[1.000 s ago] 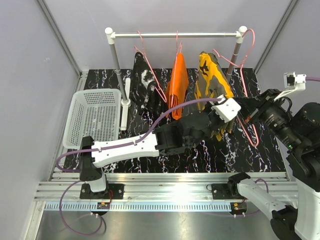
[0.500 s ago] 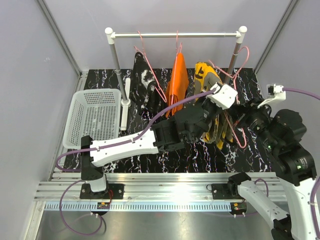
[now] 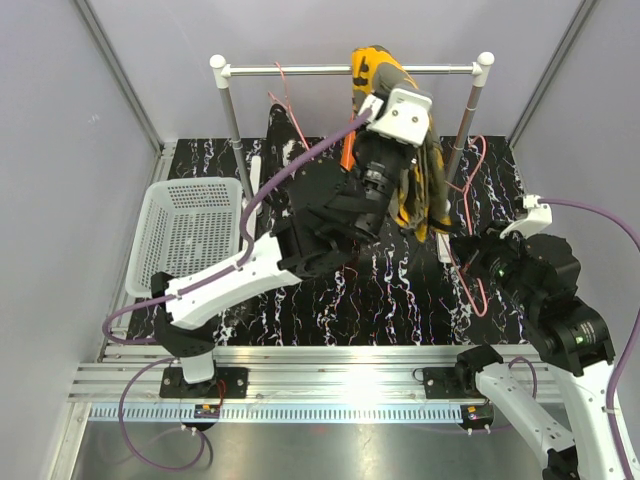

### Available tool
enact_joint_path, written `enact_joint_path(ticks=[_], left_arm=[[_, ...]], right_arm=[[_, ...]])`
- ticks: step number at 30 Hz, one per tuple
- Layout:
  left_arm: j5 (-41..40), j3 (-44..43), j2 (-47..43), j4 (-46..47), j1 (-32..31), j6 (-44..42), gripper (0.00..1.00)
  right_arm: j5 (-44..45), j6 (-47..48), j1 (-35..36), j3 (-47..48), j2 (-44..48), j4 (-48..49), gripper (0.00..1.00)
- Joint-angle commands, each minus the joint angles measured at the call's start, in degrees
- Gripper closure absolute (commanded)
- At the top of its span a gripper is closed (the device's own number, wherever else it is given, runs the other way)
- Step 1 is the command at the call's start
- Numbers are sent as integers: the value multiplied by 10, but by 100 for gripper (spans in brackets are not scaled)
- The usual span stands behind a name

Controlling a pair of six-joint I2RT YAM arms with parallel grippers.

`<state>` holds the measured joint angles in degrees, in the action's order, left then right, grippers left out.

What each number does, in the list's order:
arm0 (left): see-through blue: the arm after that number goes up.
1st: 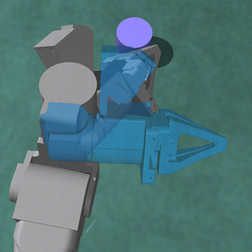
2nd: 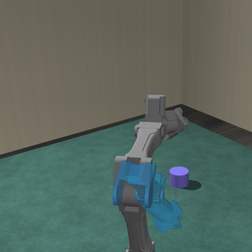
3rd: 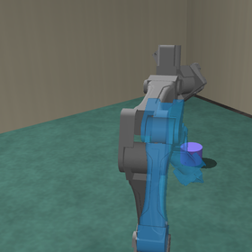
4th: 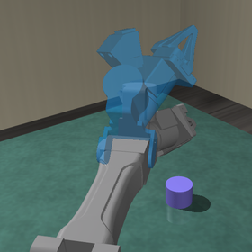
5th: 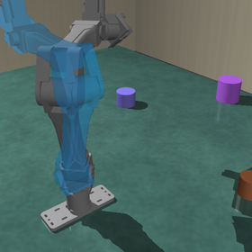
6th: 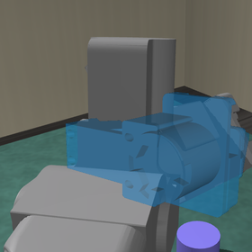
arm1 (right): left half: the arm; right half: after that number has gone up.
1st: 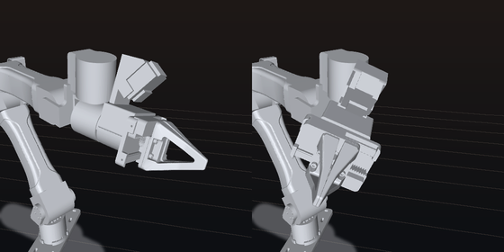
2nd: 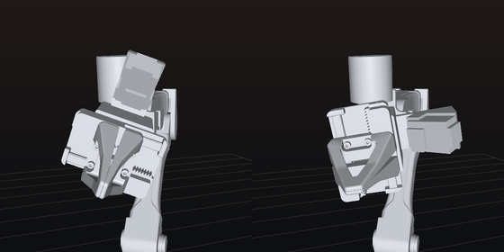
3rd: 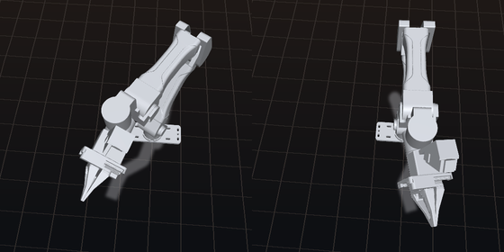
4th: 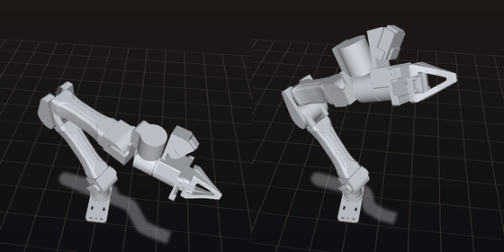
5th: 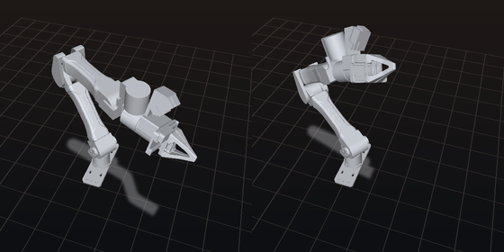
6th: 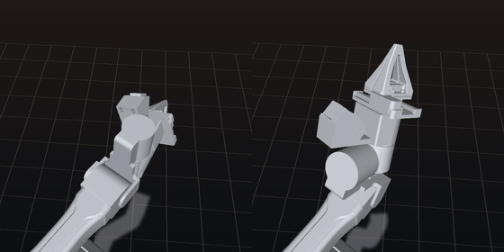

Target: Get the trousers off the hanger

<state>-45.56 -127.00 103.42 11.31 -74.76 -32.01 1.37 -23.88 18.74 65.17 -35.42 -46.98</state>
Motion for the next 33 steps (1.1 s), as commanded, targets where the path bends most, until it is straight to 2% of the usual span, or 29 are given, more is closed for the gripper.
enact_joint_path(ticks=[1,9,13,15,20,22,26,30,33], left_arm=[[3,-37,-59,112,18,-29,100],[-11,-28,-115,112,46,-109,100],[-42,2,-146,106,95,-157,100],[-61,30,-181,93,125,-146,100],[-68,175,-310,25,231,-56,100],[-78,212,-334,0,276,-45,100],[-81,340,-395,-45,347,-5,100],[-77,430,-441,-132,457,51,100],[-93,522,-470,-137,512,59,100]], right_arm=[[25,11,1,-1,8,-16,100],[24,21,1,17,2,-14,100],[31,28,0,18,0,-12,100],[31,29,0,18,1,-11,100],[32,30,0,22,-4,-5,100],[30,33,0,24,-2,3,100],[27,43,0,22,11,28,100],[17,47,1,24,16,42,100],[1,47,0,24,18,49,100]])
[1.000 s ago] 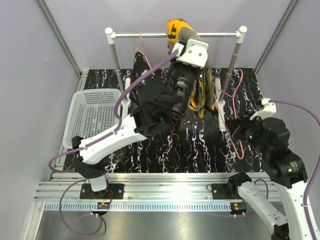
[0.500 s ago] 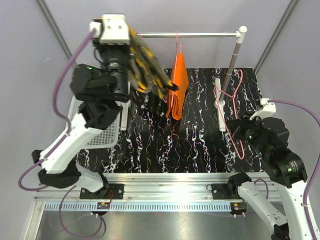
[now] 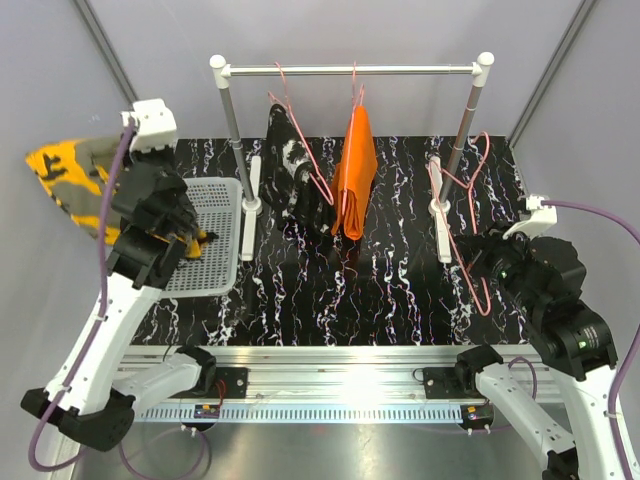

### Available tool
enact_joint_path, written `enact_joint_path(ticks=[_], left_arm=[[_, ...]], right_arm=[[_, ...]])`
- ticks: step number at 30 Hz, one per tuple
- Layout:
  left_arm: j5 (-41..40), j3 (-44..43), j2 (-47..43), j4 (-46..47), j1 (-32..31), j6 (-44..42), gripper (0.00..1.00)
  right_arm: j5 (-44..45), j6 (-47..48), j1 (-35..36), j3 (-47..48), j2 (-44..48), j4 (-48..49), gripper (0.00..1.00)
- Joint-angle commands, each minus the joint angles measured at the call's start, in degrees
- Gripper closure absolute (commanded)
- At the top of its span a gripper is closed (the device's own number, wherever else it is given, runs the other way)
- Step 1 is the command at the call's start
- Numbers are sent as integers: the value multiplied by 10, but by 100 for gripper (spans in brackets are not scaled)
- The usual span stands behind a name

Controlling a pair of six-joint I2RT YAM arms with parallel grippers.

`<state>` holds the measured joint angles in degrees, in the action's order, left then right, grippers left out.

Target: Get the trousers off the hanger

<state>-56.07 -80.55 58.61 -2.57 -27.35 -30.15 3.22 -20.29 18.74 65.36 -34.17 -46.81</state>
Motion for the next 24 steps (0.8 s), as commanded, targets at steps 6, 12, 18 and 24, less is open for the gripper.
enact_joint_path(ticks=[6,12,18,24], left_arm=[[-27,213,-59,67,92,19,100],[-43,254,-67,74,96,19,100],[-22,243,-4,-36,95,93,100],[-18,208,68,-136,95,146,100]], right_arm=[[-59,11,0,33,2,57,100],[-86,7,1,48,6,60,100],[-89,1,0,49,19,68,100],[-87,4,1,48,21,68,100]])
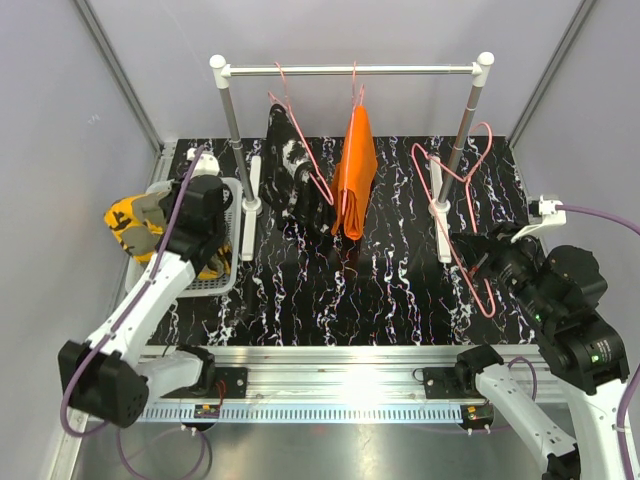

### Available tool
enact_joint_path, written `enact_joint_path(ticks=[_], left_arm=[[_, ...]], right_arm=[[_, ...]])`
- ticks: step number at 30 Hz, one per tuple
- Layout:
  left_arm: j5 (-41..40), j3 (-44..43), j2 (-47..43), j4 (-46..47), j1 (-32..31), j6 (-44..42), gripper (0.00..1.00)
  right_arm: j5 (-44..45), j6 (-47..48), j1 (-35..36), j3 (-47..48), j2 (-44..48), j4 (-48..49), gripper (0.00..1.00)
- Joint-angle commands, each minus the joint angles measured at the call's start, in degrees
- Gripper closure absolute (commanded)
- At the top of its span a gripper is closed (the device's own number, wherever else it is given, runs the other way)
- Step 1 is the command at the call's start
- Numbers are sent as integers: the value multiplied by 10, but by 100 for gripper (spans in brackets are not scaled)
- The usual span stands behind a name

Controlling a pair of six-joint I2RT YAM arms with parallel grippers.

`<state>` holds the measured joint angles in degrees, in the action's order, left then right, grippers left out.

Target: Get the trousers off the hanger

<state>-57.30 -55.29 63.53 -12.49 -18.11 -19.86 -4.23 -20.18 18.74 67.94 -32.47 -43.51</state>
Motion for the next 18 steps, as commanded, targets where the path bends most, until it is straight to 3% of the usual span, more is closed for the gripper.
enact_joint_path(ticks=[1,2,3,6,9,10,11,15,18], left_arm=[[0,-47,40,-50,3,53,95],[2,-48,48,-60,1,56,87],[3,-52,59,-67,1,61,72],[23,-88,98,-106,1,79,66],[66,-140,128,-151,0,104,44],[74,-164,134,-162,-2,122,17],[77,-172,136,-178,-6,128,1],[159,-192,84,-193,-8,165,1],[160,-185,23,-179,-5,192,1]], right_arm=[[-11,3,1,22,5,36,100],[-9,2,1,21,7,39,100],[-8,3,1,20,6,40,100],[-3,4,0,23,6,42,100],[1,7,1,25,2,42,100],[4,8,0,27,0,40,100],[7,12,1,29,-1,38,100],[17,19,0,35,-12,33,100],[20,20,0,40,-21,32,100]])
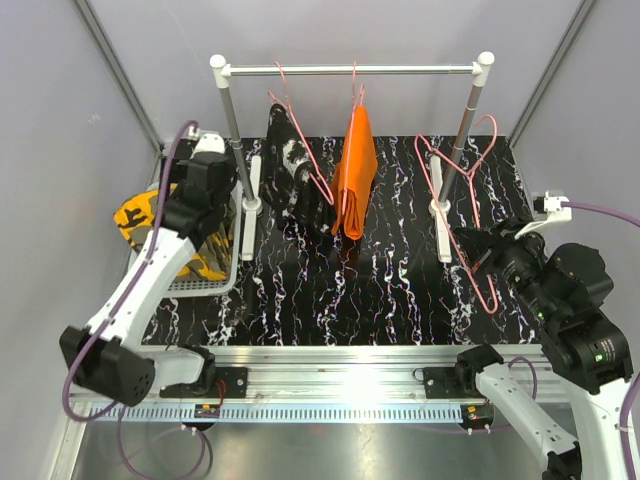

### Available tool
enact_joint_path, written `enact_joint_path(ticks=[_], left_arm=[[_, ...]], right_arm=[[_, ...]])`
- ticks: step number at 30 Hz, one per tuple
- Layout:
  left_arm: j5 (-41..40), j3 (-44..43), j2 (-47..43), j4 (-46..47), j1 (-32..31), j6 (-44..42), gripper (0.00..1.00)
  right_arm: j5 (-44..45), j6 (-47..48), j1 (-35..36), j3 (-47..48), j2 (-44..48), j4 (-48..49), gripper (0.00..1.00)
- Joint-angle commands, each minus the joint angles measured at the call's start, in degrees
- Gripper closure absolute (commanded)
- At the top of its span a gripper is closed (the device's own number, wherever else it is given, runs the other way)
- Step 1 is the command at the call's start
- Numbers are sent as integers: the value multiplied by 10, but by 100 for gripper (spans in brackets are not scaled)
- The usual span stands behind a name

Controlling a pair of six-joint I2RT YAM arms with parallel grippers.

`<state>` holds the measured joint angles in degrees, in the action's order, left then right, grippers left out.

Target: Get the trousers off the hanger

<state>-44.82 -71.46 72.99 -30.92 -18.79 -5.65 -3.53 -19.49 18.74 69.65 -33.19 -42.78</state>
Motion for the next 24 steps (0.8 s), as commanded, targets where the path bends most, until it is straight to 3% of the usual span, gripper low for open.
enact_joint_path(ticks=[1,6,9,11,15,20,24], left_arm=[[31,-20,-87,2,8,85,1],[49,1,-118,-32,61,195,1],[165,-33,-59,-82,138,255,1],[229,-60,23,-115,187,263,1],[298,-129,171,-146,205,262,1],[296,-195,313,-167,205,257,1],[279,-188,412,-183,205,257,1]], right_arm=[[11,10,0,20,-15,25,100],[2,2,0,12,-22,41,100],[-4,3,0,10,-28,47,100],[-9,9,0,9,-33,56,100],[-5,24,1,8,-37,70,100],[19,36,0,8,-31,78,100],[3,42,0,3,-27,82,100]])
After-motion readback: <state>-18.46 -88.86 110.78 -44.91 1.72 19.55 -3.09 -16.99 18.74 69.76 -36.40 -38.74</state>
